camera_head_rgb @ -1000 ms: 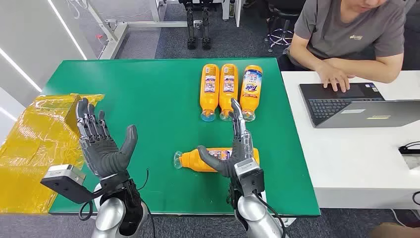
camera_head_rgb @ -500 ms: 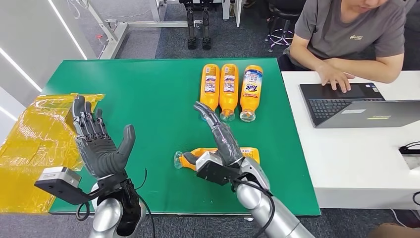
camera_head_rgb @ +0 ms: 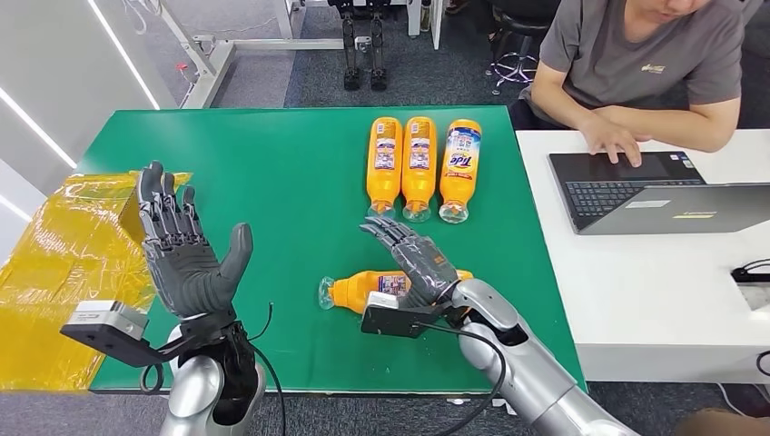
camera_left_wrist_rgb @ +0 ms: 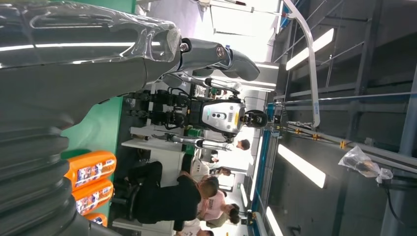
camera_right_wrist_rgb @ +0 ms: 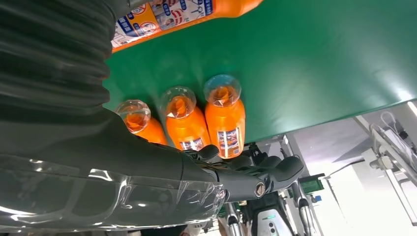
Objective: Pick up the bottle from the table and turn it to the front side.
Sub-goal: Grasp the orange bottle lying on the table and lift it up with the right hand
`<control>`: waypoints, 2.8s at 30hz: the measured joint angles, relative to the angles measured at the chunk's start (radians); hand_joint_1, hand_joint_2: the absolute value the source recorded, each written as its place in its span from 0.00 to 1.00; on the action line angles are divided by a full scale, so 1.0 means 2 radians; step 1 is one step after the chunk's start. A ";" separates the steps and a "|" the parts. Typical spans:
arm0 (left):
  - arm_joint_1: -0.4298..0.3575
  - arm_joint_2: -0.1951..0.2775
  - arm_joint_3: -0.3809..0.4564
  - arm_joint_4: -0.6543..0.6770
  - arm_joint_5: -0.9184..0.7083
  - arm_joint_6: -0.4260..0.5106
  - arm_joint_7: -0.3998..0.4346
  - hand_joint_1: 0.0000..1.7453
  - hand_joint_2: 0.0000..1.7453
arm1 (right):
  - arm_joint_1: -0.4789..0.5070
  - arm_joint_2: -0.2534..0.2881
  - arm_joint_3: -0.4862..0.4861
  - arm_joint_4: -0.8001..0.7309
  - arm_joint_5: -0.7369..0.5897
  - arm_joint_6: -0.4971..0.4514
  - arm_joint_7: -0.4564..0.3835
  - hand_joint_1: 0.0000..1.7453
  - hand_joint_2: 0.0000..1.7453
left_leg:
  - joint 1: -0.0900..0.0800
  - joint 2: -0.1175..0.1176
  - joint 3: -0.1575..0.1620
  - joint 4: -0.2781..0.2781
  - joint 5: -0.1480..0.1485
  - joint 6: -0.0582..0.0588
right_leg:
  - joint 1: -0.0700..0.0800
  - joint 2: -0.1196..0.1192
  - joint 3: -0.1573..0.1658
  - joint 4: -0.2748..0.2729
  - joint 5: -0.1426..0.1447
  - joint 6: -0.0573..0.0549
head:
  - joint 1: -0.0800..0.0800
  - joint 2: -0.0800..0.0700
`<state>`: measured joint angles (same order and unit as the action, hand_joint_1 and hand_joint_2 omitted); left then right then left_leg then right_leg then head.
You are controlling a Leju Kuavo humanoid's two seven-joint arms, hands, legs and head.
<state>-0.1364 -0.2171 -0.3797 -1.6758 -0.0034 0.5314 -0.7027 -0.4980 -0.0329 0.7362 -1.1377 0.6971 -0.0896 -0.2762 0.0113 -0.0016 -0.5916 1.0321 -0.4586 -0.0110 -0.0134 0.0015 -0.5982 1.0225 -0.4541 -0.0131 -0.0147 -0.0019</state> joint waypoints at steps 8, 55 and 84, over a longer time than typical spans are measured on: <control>-0.012 0.000 0.000 0.005 0.002 -0.005 0.000 0.00 1.00 | -0.011 -0.012 0.008 0.015 0.020 0.031 0.008 0.00 1.00 | 0.000 0.000 0.000 0.000 0.000 0.000 | 0.000 0.000 0.000 0.000 0.000 0.000 | 0.000 0.000; -0.048 -0.005 -0.008 0.067 0.032 -0.024 0.000 0.00 1.00 | -0.164 -0.053 0.107 0.267 0.001 0.161 -0.044 1.00 1.00 | 0.000 0.000 0.000 0.001 0.001 0.001 | 0.000 0.000 0.000 0.000 0.001 0.001 | 0.000 0.000; -0.033 -0.011 -0.008 0.104 0.076 -0.055 0.000 0.00 1.00 | 0.111 0.036 -0.067 -0.002 -0.097 -0.226 -0.112 1.00 1.00 | 0.000 -0.001 -0.002 0.001 0.001 0.001 | 0.000 0.000 -0.001 0.000 0.000 0.001 | 0.000 0.000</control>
<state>-0.2026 -0.2396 -0.3960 -1.4676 0.1493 0.4223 -0.7026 -0.2751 0.0393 0.6027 -1.1414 0.5031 -0.5412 -0.5001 0.0110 -0.0031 -0.5946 1.0336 -0.4574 -0.0086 -0.0131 0.0005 -0.5996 1.0223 -0.4531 -0.0106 -0.0148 -0.0019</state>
